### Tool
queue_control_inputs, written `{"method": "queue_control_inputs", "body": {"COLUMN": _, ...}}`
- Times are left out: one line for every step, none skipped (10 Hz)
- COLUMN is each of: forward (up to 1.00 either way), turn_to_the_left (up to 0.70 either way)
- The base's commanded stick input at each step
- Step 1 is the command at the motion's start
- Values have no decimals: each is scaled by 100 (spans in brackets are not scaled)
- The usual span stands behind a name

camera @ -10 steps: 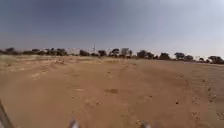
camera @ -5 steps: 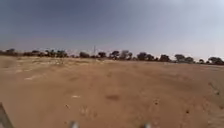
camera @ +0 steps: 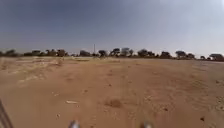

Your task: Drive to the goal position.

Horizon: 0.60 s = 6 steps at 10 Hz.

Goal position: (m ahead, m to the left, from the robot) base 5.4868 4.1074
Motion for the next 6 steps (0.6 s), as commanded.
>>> {"method": "queue_control_inputs", "body": {"forward": 50, "turn_to_the_left": 0}}
{"method": "queue_control_inputs", "body": {"forward": 50, "turn_to_the_left": 0}}
{"method": "queue_control_inputs", "body": {"forward": 50, "turn_to_the_left": 0}}
{"method": "queue_control_inputs", "body": {"forward": 50, "turn_to_the_left": 0}}
{"method": "queue_control_inputs", "body": {"forward": 50, "turn_to_the_left": 0}}
{"method": "queue_control_inputs", "body": {"forward": 50, "turn_to_the_left": 0}}
